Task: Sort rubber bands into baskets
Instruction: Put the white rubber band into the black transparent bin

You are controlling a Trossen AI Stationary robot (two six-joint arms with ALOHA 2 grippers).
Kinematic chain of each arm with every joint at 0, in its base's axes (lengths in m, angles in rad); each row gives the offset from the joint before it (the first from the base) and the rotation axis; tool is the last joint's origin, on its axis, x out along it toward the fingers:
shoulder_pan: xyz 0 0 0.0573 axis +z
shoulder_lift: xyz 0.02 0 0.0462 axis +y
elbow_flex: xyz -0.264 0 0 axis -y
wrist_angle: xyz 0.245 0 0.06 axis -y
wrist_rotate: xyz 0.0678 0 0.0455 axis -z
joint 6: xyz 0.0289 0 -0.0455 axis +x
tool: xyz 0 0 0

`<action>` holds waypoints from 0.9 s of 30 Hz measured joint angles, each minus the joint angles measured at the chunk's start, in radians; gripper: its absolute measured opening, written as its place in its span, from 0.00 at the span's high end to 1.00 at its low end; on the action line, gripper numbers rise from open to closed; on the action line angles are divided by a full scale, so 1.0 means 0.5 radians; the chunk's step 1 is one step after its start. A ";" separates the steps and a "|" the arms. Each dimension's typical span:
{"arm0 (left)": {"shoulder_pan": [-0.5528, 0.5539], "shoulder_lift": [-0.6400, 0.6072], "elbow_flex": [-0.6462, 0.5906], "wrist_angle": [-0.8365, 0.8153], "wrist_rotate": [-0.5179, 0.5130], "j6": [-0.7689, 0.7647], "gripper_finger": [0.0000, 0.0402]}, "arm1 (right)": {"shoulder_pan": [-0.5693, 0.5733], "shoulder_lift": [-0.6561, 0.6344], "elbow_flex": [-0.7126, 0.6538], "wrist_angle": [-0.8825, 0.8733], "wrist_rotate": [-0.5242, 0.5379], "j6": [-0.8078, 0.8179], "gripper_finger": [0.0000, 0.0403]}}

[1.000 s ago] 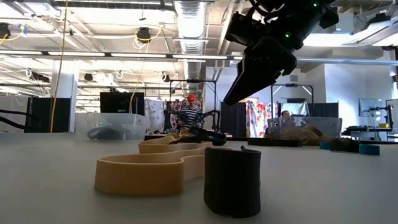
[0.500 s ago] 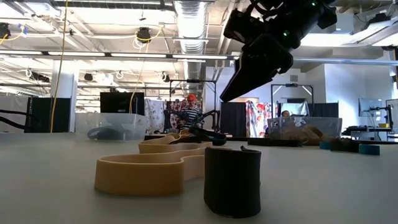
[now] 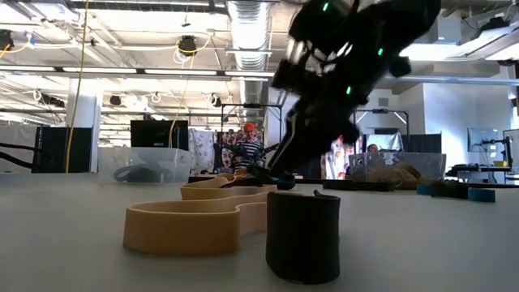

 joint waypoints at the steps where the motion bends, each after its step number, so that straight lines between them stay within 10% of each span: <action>1: 0.040 -0.001 -0.020 0.029 -0.064 0.043 0.51 | -0.014 0.039 0.000 0.037 0.000 -0.044 0.46; 21: 0.775 0.002 -0.846 1.116 -0.161 0.690 0.51 | -0.181 0.137 0.012 -0.021 -0.317 -0.015 0.47; 27: 0.929 0.001 -0.884 1.525 -0.176 0.983 0.51 | -0.181 0.137 0.013 -0.053 -0.320 -0.083 0.61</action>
